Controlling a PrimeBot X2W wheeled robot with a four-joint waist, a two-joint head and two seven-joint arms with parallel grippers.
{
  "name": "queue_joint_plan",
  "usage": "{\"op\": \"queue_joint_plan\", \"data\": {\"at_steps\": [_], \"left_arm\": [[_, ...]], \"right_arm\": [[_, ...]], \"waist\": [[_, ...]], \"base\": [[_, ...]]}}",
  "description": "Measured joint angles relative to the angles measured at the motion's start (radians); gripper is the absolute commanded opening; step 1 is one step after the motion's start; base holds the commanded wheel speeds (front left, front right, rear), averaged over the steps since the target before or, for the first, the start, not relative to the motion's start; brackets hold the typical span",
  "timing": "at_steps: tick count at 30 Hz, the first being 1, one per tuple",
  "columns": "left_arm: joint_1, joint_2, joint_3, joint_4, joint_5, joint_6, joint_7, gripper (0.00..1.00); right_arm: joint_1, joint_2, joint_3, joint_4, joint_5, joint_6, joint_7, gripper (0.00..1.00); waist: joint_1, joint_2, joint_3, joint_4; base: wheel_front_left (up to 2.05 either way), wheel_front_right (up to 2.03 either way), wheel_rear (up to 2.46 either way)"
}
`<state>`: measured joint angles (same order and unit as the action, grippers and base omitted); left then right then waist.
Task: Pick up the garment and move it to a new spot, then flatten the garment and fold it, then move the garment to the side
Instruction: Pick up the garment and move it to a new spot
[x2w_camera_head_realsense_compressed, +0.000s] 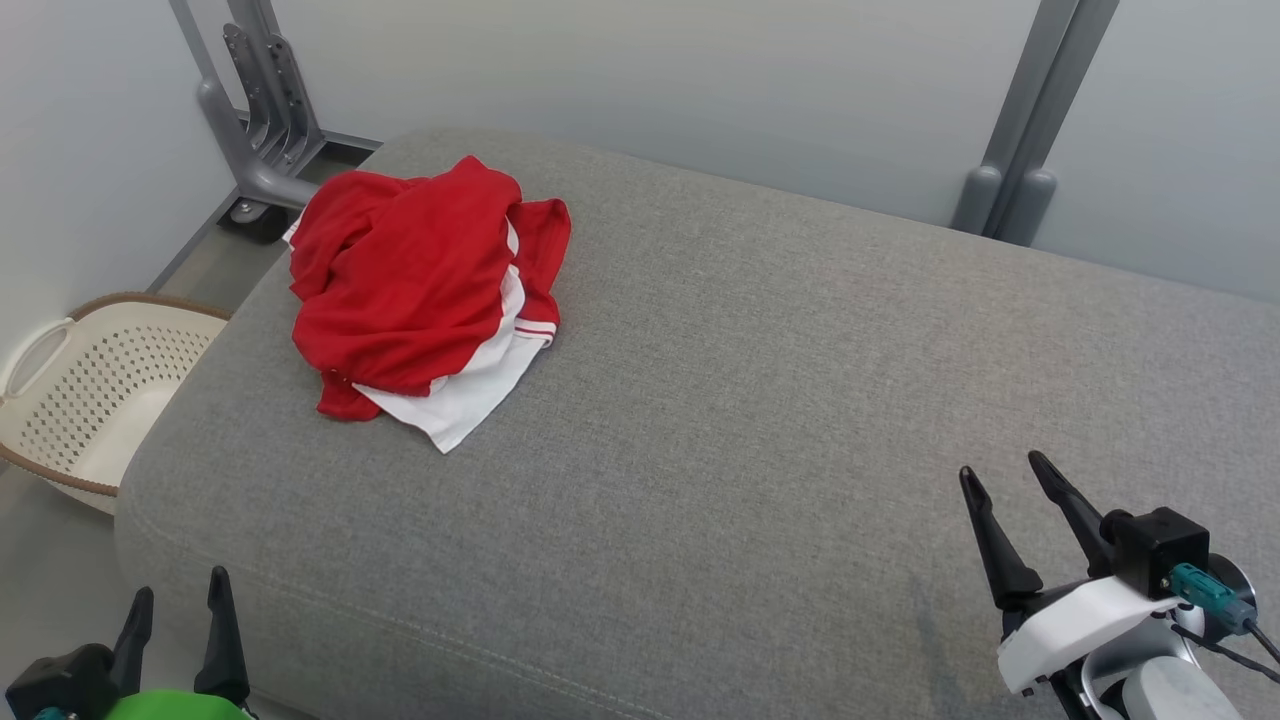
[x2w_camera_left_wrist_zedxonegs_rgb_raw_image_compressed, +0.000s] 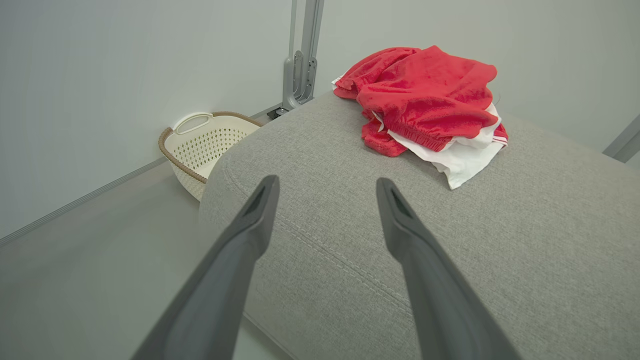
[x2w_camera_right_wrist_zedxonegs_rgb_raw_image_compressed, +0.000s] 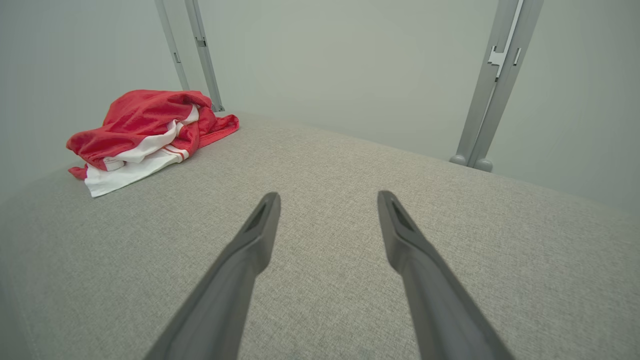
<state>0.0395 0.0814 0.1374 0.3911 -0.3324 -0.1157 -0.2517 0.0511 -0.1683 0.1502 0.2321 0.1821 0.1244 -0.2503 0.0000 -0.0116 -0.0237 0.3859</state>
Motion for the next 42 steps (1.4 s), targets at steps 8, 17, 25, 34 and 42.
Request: {"op": "queue_joint_plan", "data": {"at_steps": [8, 17, 25, 34, 42], "left_arm": [[0.002, -0.002, 0.024, -0.016, -0.001, 0.000, 0.000, 1.00], [-0.059, -0.009, 0.017, -0.021, -0.024, -0.008, 0.000, 1.00], [-0.261, -0.036, -0.016, 0.064, -0.141, -0.008, 0.159, 1.00], [-0.481, -0.038, 0.026, 0.130, -0.244, -0.002, 0.309, 1.00], [-0.560, -0.030, 0.052, 0.199, -0.252, 0.038, 0.362, 1.00]], "right_arm": [[0.000, -0.002, 0.005, 0.001, -0.002, 0.000, 0.000, 1.00], [0.000, -0.024, 0.006, -0.013, -0.003, 0.000, 0.000, 1.00], [-0.026, -0.080, 0.048, -0.039, -0.016, 0.000, 0.000, 1.00], [-0.082, -0.125, 0.065, -0.065, -0.023, 0.000, 0.000, 1.00], [-0.154, -0.151, 0.065, -0.087, -0.024, 0.000, -0.002, 1.00]], "waist": [[0.0000, 0.0000, 0.011, -0.013], [0.0000, 0.0000, 0.055, -0.027], [0.0000, 0.0000, 0.147, -0.035], [0.0000, 0.0000, 0.260, -0.056], [0.0000, 0.0000, 0.351, -0.081]], "base": [[0.00, 0.00, 0.00], [0.00, 0.00, 0.00], [0.00, 0.00, 0.00], [0.00, 0.00, 0.00], [0.00, 0.00, 0.00]]}}
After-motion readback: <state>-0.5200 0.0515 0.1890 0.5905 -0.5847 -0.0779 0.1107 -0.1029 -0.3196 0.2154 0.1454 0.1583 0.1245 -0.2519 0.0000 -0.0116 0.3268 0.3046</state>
